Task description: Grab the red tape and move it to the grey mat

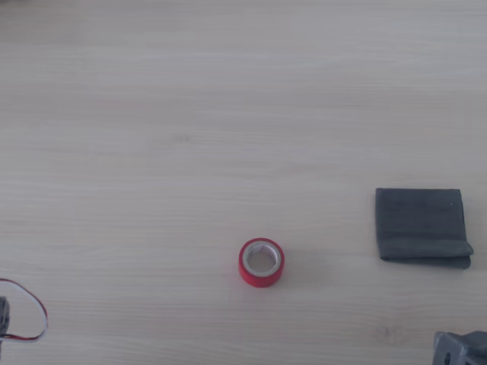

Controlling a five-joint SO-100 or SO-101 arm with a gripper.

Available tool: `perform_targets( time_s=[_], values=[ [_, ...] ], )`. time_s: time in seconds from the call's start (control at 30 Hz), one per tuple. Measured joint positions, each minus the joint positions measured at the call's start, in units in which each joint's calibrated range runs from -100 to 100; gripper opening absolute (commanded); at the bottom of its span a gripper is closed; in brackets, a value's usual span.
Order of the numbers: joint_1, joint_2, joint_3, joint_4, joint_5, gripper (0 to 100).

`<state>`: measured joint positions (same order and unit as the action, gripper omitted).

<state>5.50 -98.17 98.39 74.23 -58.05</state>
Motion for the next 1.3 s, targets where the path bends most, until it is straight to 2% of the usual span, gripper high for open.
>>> perform_targets(
  time_s=[0.9,1.17,1.3],
  values=[
    [-0.5,0.0,-0.27,0.08,-0.47,3],
    [-6.37,1.75,-3.85,0.33,-0.47,17],
    [-8.11,6.24,-7.25,0.25,-0.47,18]
  ],
)
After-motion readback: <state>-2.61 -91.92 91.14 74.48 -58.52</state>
